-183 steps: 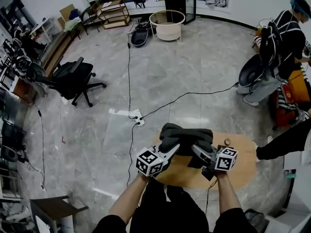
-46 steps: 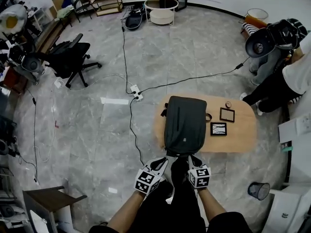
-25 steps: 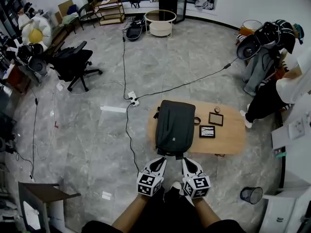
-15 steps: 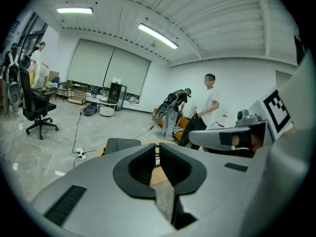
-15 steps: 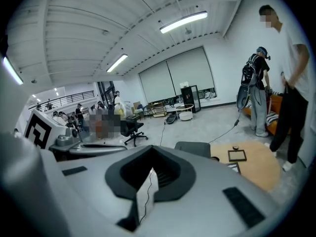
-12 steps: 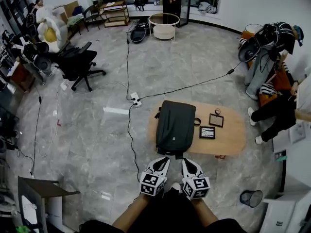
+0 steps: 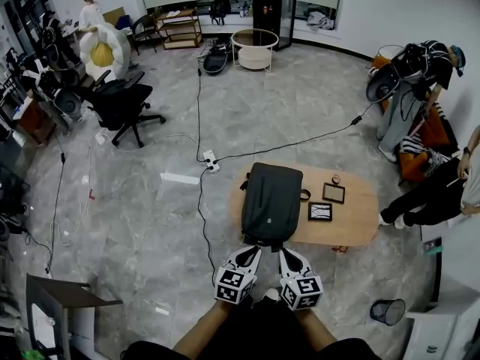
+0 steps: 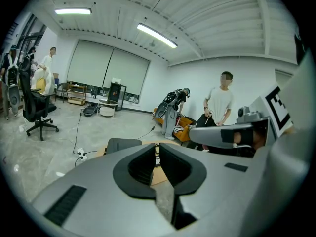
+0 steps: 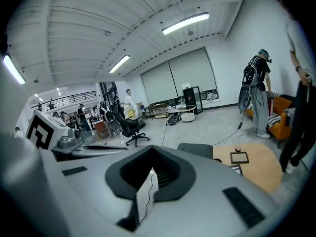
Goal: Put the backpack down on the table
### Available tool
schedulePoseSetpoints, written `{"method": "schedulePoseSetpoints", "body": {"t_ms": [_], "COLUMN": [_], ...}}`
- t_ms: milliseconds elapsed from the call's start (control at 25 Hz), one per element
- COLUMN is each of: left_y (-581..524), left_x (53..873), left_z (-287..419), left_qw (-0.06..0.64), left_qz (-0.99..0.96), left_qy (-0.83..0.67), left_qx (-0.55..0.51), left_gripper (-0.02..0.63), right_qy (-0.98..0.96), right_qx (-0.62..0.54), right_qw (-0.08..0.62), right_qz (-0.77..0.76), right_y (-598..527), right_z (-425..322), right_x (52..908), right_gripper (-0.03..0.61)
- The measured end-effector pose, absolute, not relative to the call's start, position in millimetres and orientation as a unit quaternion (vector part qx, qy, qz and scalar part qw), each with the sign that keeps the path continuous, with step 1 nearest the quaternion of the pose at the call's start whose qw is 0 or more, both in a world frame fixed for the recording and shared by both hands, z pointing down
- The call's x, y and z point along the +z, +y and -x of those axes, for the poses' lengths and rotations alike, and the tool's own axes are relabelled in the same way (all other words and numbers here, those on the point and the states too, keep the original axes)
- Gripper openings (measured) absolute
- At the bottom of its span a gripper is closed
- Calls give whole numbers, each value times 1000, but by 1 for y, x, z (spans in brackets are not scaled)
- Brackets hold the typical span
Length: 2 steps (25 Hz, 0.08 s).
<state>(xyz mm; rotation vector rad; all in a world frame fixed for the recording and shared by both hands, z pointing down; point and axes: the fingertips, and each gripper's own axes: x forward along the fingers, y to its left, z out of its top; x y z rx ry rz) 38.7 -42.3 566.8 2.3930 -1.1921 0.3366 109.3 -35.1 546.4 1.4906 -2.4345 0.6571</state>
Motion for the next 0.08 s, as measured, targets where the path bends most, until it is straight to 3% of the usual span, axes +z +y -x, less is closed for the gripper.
{"method": "schedulePoseSetpoints", "body": {"t_ms": [80], "left_y": [-41], "left_x": [568], "left_z": [-37], "left_qw": [224], "left_qz": [-866], "left_qy": [-430], "left_qx": [122], "left_gripper": [35], "right_qy": [-826], "right_qx": [223], "right_qw": [106], "right_qz": [-507], "right_y": [-34], "right_z": [-108], "right_x": [548], "right_gripper": [9]}}
